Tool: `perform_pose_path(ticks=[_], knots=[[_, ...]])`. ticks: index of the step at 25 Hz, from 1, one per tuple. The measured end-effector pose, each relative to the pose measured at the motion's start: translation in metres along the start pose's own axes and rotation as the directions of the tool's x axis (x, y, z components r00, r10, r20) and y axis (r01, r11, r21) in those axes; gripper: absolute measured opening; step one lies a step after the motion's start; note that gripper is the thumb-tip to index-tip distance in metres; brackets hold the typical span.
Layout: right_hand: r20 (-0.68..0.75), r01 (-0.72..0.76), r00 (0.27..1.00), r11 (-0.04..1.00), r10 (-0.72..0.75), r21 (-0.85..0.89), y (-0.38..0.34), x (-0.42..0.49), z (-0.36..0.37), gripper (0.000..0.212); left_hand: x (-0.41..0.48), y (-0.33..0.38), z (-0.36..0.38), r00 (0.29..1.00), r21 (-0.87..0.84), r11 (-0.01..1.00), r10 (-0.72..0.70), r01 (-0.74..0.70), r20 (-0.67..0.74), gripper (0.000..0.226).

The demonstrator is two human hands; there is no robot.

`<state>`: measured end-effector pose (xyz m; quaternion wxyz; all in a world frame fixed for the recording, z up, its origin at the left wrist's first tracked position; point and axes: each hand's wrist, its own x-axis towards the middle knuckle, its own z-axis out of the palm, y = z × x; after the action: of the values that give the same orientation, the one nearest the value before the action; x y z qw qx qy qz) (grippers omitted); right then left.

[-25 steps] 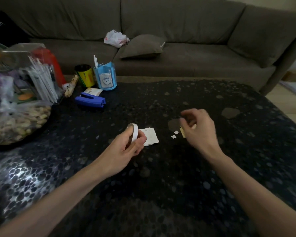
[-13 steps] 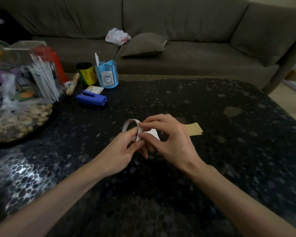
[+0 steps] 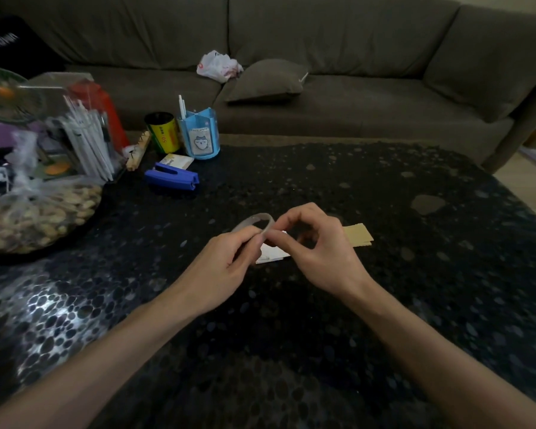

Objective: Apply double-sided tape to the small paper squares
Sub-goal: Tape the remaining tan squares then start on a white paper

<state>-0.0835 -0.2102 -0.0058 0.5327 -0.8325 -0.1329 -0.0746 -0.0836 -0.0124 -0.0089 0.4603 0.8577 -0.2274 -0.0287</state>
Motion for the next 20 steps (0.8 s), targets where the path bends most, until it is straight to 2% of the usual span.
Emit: perform_pose_path(ticks=[4,6,8,11,16,20], knots=[[-0.009,-0.063,0.998,0.993,0.064,0.101,-0.0014,-0.0013,-0.0011,0.012,-0.0003,0.0008,-0.0034,0.998,0.068,0.998,-0.009,0.013,-0.061,0.026],[-0.040,-0.061,0.997,0.992,0.066,0.111,-0.0005,-0.0016,-0.0008,0.032,-0.0001,0.0002,-0.0053,0.997,0.076,0.997,0.003,0.003,-0.077,0.027],[-0.039,-0.045,0.998,0.998,0.047,0.031,0.0010,-0.0020,0.0004,0.047,0.0003,0.0000,-0.0065,0.997,0.069,0.998,-0.010,0.016,-0.080,0.029],[-0.023,0.037,0.999,0.990,-0.041,-0.133,0.0019,-0.0049,0.0053,0.039,0.0005,-0.0004,-0.0058,0.998,0.067,0.998,-0.018,0.022,-0.061,0.032],[-0.113,0.029,0.993,0.994,-0.042,-0.108,0.0048,-0.0057,0.0065,0.018,0.0015,-0.0037,-0.0022,0.998,0.084,0.996,-0.029,0.034,-0.053,0.028],[-0.070,0.037,0.997,0.996,-0.043,-0.086,0.0034,-0.0036,0.0053,0.007,0.0008,-0.0020,-0.0026,0.998,0.073,0.997,-0.006,0.010,-0.063,0.025]])
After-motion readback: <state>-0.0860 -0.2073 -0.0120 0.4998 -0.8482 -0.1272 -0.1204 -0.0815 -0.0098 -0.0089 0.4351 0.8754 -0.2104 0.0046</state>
